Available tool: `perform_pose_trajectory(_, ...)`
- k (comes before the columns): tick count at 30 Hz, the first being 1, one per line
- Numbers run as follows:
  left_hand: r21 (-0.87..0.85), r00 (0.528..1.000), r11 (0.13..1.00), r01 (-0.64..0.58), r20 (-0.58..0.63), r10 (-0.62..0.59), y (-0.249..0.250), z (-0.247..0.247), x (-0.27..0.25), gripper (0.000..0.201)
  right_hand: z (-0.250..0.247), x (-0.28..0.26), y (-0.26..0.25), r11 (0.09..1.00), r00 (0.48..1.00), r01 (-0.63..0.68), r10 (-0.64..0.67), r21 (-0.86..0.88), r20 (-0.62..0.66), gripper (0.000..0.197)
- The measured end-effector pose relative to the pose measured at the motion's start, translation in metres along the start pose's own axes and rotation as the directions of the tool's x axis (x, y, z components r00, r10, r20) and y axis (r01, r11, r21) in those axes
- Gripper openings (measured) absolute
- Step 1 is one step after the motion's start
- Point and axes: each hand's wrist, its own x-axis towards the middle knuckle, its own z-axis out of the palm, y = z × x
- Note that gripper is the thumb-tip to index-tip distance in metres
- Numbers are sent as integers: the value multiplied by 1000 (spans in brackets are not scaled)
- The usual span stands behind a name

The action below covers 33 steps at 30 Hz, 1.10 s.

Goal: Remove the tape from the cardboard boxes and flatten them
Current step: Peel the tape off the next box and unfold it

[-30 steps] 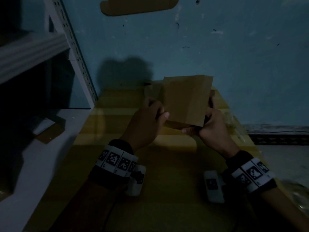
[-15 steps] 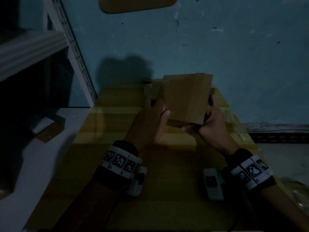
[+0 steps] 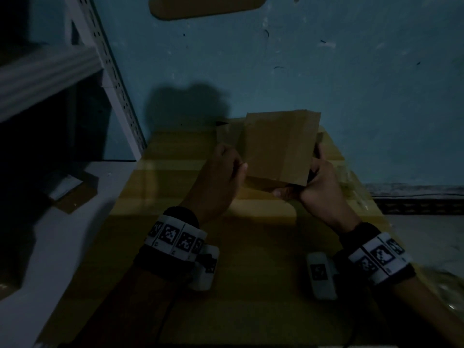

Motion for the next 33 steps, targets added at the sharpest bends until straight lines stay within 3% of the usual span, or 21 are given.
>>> perform_pose_trajectory(4,-114,1000,993,-24,-22,22,-9,-5,0,14,-1,0,2,998,999,-37,37,49,14,43)
perform_pose_trajectory(10,-393,990,918,48,-105,-97,-12,-23,-1,23,-4,-1,10,981,997,-65,70,181,-21,51)
perform_pose_trajectory(16,-705,973,693,154,-15,-232,-13,-27,-1,13,-7,-1,11,955,995,-67,86,289,-52,56)
perform_pose_trajectory(19,-784,972,606,131,-19,-234,-9,-32,-1,16,-11,-2,7,948,994,-46,75,314,-81,38)
perform_pose_trajectory(21,-764,971,632,132,-28,-237,-6,-32,0,17,-11,-2,8,955,996,-29,53,295,-74,33)
perform_pose_trajectory(25,-656,969,737,161,-35,-243,-5,-25,1,63,-9,-3,14,968,998,-11,25,251,-54,33)
perform_pose_trajectory(29,-381,985,916,128,-63,-164,1,-17,-5,52,-6,-2,13,974,999,27,-21,224,-28,37)
perform_pose_trajectory(33,-272,991,958,89,-71,-113,-6,-10,-2,40,-6,-1,17,978,999,32,-26,204,-31,35)
